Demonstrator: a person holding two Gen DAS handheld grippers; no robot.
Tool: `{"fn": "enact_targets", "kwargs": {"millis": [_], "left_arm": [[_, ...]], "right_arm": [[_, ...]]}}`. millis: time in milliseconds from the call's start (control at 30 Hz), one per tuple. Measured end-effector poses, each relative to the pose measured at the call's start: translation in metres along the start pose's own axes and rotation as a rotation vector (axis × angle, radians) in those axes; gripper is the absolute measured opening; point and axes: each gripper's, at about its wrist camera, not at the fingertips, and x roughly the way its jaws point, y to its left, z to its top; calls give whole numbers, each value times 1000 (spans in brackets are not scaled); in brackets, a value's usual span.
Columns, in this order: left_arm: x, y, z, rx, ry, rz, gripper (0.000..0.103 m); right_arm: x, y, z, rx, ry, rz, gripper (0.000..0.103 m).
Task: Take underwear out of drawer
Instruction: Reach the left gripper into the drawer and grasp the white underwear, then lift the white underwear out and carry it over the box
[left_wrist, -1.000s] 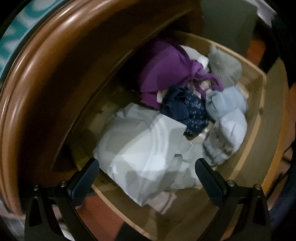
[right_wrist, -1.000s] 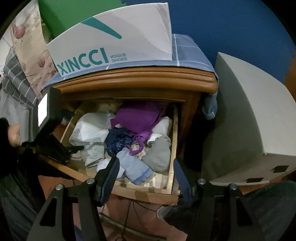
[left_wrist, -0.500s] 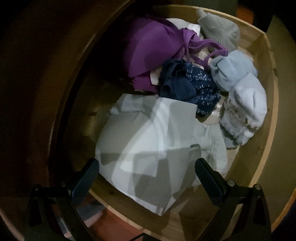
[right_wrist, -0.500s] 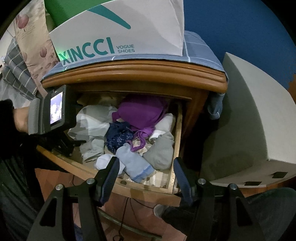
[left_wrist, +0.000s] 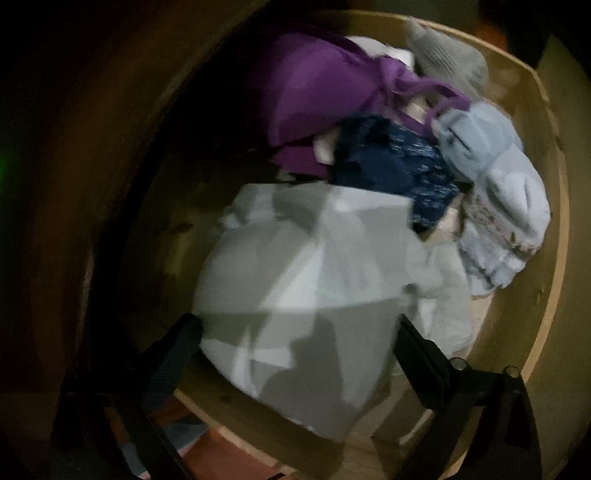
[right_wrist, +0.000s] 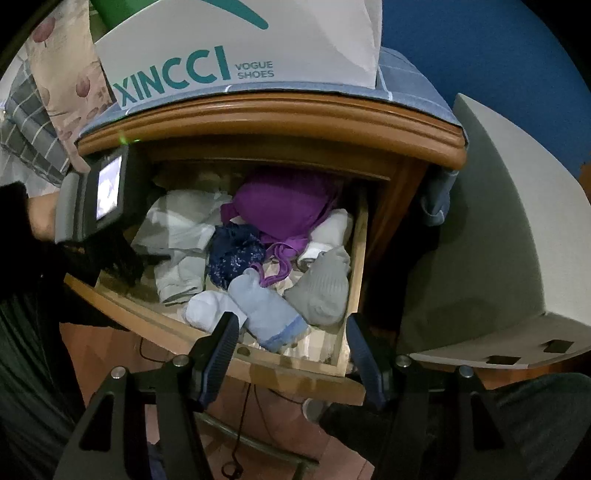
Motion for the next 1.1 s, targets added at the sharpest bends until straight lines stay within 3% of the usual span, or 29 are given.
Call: {"fn": "enact_targets", "kwargs": {"millis": [167,233,267,300,367,600,733,1100], "left_arm": [[10,-4,-3,16,-11,47,87],[12,-4,-2,9,-23,59,63],[13,-4,-2,-6,-17,44,38],[13,-2,-1,-30,-16,36,20],[10,2,0,-49,-35,22,11],[-51,-1,1,-79,-129,-32,9],[-103,3,1,-165,-203,-80,9],[-218,-31,-11,-289,-364,-70,9]], "right_arm": [[0,7,0,-9,7,8,62],[-1,12,1,-26,7,12,62],[-2,16,1,-41,4,14,62],[-3,17,0,-50,2,15,62],[-6,22,-1,-70,-5,21,62],[-4,15,-5,-35,-25,56,62],[-2,5,-9,6,-31,65,62],[-7,-10,-12,84,-66,111,62]]}}
